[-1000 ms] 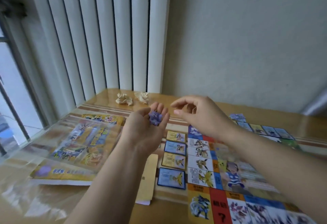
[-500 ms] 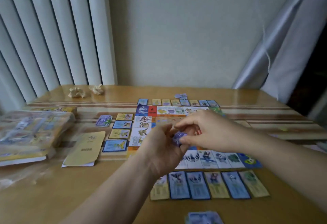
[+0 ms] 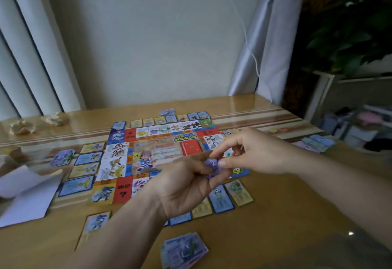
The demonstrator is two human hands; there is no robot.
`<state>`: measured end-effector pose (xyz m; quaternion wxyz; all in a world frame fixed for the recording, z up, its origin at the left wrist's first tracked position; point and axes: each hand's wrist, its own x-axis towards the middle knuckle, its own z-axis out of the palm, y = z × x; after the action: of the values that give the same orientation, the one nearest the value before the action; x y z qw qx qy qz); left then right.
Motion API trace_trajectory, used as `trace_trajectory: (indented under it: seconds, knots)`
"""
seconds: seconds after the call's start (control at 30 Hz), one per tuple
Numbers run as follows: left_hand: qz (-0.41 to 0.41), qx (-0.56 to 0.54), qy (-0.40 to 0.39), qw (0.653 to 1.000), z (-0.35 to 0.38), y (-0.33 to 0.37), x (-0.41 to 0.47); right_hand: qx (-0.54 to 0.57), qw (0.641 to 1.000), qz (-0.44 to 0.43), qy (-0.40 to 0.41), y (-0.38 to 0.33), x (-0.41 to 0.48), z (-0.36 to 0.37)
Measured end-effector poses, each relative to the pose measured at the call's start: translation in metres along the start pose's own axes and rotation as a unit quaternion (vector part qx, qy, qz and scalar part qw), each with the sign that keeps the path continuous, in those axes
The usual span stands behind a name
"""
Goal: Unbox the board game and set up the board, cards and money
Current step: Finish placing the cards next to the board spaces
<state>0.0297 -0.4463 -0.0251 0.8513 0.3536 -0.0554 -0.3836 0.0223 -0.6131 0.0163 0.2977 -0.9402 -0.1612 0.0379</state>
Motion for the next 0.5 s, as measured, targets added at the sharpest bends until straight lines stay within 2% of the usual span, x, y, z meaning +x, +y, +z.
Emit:
trace_trajectory:
  seconds: [0.17,0.33,0.5]
  knots:
    - [-0.026,0.021,-0.036,0.999,0.001,-0.008,0.017,0.035,0.999,0.015,0.027,0.017,-0.004,0.0]
    - [-0.046,0.063,-0.028,0.997,-0.008,-0.009,0.027,0.092,0.995,0.044,-0.01,0.024,-0.003,0.0]
    - [-0.051,0.044,-0.032,0.997,-0.015,-0.011,0.032,0.093,0.991,0.088,-0.045,0.026,0.008,0.006]
